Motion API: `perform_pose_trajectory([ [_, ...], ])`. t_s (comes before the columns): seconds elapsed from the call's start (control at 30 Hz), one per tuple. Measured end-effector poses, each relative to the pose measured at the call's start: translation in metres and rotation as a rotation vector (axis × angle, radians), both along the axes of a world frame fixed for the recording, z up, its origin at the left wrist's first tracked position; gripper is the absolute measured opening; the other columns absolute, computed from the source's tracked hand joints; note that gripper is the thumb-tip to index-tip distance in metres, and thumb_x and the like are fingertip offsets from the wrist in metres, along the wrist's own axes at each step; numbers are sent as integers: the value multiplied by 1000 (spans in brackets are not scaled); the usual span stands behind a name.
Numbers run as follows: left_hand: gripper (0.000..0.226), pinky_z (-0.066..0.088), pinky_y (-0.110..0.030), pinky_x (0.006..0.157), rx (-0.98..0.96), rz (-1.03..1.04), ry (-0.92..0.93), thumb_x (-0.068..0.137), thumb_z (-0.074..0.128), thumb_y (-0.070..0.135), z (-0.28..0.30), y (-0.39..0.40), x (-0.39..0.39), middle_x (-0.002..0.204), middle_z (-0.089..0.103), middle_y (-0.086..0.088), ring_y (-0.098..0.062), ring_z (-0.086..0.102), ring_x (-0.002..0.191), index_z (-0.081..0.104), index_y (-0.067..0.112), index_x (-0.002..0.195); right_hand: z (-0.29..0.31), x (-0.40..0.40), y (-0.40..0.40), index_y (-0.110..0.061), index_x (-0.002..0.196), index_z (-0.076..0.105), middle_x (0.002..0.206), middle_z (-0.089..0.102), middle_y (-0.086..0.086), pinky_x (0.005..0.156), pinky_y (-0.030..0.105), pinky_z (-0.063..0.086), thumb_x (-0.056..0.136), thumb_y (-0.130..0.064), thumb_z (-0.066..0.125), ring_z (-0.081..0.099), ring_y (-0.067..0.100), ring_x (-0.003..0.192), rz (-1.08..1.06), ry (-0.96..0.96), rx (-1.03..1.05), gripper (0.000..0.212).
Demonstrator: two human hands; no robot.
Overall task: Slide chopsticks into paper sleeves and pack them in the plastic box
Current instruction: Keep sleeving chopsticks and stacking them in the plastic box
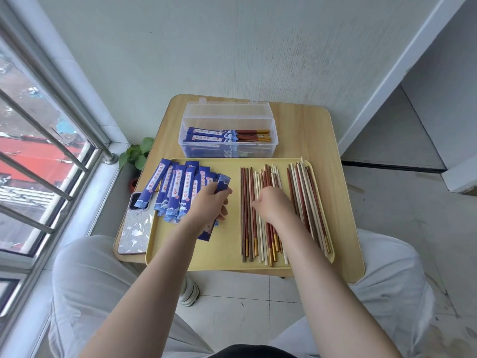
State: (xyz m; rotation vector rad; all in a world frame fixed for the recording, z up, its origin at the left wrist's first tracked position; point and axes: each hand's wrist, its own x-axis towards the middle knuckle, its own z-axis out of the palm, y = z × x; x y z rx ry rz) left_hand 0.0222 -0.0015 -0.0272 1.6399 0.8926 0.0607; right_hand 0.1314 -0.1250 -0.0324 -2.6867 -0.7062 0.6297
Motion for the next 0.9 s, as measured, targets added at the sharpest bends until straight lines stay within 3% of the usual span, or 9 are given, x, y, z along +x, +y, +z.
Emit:
perform_pose_trajectory([
  [0.1, 41, 41, -28, 47, -172, 28, -30, 107, 36, 38, 0, -4, 0, 71, 54, -5, -16, 49, 52, 61, 7, 100, 1, -12, 9, -12, 91, 59, 81, 54, 3, 58, 29, 44, 98, -15, 58, 57, 22, 73, 34, -46, -156, 8],
  [0.17, 50, 39, -27, 47, -237, 59, -48, 108, 30, 44, 0, -6, 1, 66, 53, -3, -15, 47, 51, 63, 7, 99, 3, -16, 15, -8, 104, 62, 89, 56, 5, 62, 30, 46, 98, -10, 56, 57, 23, 78, 34, -51, -179, 8],
  [0.37, 38, 42, -30, 55, -287, 125, 11, 107, 36, 37, -10, -7, 1, 79, 55, -7, -18, 52, 62, 62, 11, 101, 5, -24, 24, -4, 112, 63, 102, 63, 10, 66, 30, 51, 97, -2, 54, 61, 25, 84, -35, -15, -217, 17],
  [0.43, 39, 43, -30, 57, -265, 139, 53, 107, 35, 38, -12, -11, 3, 83, 57, -8, -20, 54, 68, 63, 12, 101, 6, -25, 25, -4, 112, 63, 102, 64, 11, 65, 30, 50, 96, -1, 54, 61, 26, 84, -63, -11, -217, 18],
  [0.6, 44, 41, -29, 56, -314, 163, 76, 107, 33, 41, -12, -19, 5, 83, 59, -8, -20, 52, 69, 62, 7, 105, 5, -27, 25, -6, 108, 63, 82, 52, 6, 60, 29, 49, 96, -5, 57, 58, 23, 74, -146, 42, -178, 14],
  [0.7, 46, 41, -29, 56, -311, 164, 88, 107, 32, 41, -12, -21, 6, 86, 62, -10, -21, 56, 72, 63, 6, 106, 6, -29, 26, -8, 103, 63, 78, 53, 4, 54, 29, 44, 96, -16, 62, 59, 24, 73, -190, 95, -127, 11],
  [0.8, 41, 42, -30, 58, -306, 151, 93, 107, 33, 40, -8, -21, 6, 87, 66, -9, -21, 60, 74, 62, 12, 99, 7, -29, 24, -10, 94, 61, 80, 58, 3, 52, 28, 43, 91, -33, 68, 60, 21, 70, -216, 140, -50, 25],
  [0.9, 40, 41, -30, 62, -243, 67, 102, 107, 34, 40, -8, -17, 6, 90, 68, -7, -19, 63, 74, 58, 9, 111, 10, -23, 18, -11, 84, 60, 74, 59, 2, 47, 24, 39, 89, -36, 69, 56, 17, 59, -227, 108, 32, 28],
])
